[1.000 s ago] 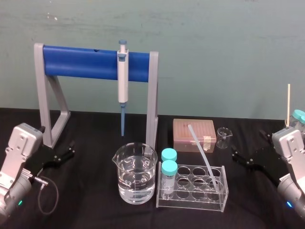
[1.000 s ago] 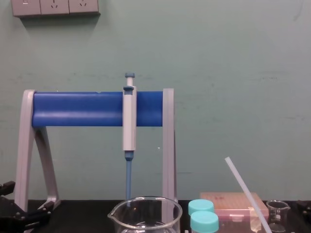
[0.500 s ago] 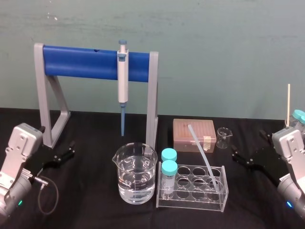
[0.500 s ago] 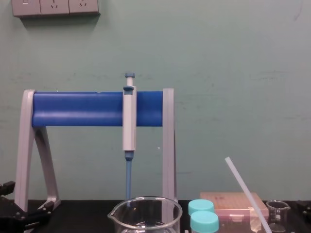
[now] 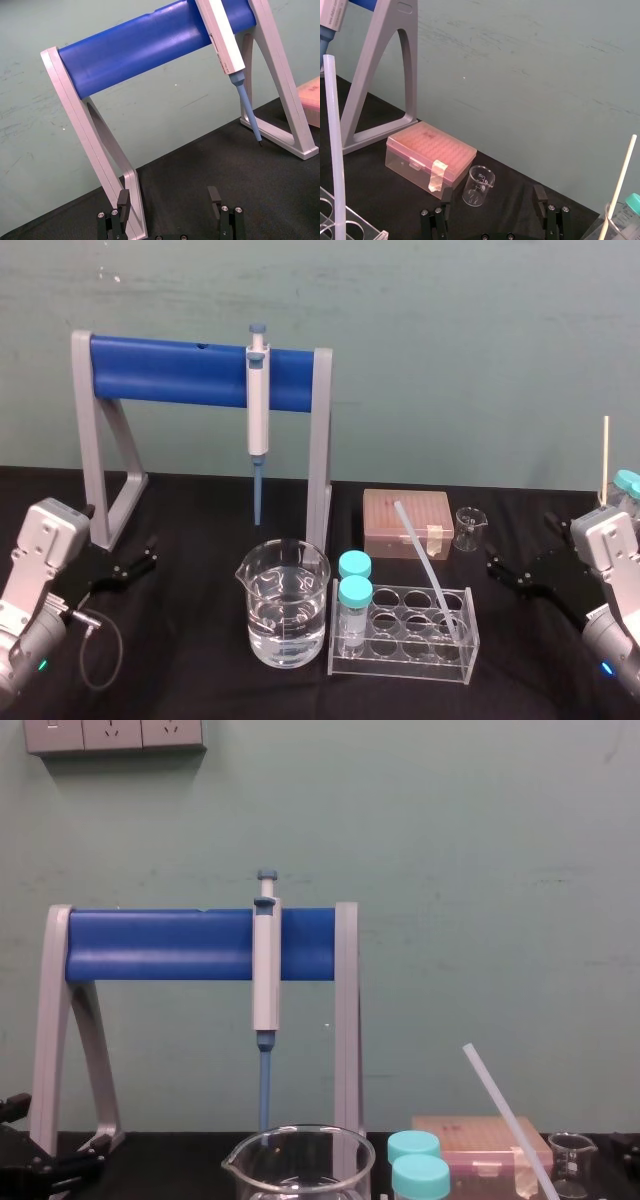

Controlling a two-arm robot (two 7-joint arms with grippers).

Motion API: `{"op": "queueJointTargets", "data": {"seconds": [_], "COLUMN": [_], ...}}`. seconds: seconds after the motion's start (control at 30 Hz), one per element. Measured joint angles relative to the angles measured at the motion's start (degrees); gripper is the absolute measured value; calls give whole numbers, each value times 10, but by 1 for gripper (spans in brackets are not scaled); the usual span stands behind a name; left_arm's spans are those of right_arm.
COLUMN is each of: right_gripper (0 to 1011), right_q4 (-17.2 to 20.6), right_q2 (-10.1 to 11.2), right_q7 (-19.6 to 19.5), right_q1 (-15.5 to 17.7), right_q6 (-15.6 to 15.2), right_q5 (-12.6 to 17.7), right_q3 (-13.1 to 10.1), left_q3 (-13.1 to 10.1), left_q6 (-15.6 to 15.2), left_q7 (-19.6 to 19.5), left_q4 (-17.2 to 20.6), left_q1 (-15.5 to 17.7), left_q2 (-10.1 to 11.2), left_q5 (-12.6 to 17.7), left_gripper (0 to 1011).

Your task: Pick up the stirring rod with one hand, then place it down.

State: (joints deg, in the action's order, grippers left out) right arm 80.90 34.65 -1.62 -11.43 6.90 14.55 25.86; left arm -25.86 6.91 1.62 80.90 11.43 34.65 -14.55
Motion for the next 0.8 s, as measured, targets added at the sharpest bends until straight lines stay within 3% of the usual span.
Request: {"op": "queueJointTargets", "data": {"seconds": [0.8], "right_gripper": [1003], "right_q4": [0], "right_q2": [0], "right_q7": [0], "right_q1": [0], "right_q6": [0], "right_q5": [0], "right_q3": [0], "left_q3": [0], "left_q6": [0], "left_q7": [0], "left_q4": [0], "left_q1": [0], "left_q2": [0], "left_q5": [0], "left_gripper": [1000]}}
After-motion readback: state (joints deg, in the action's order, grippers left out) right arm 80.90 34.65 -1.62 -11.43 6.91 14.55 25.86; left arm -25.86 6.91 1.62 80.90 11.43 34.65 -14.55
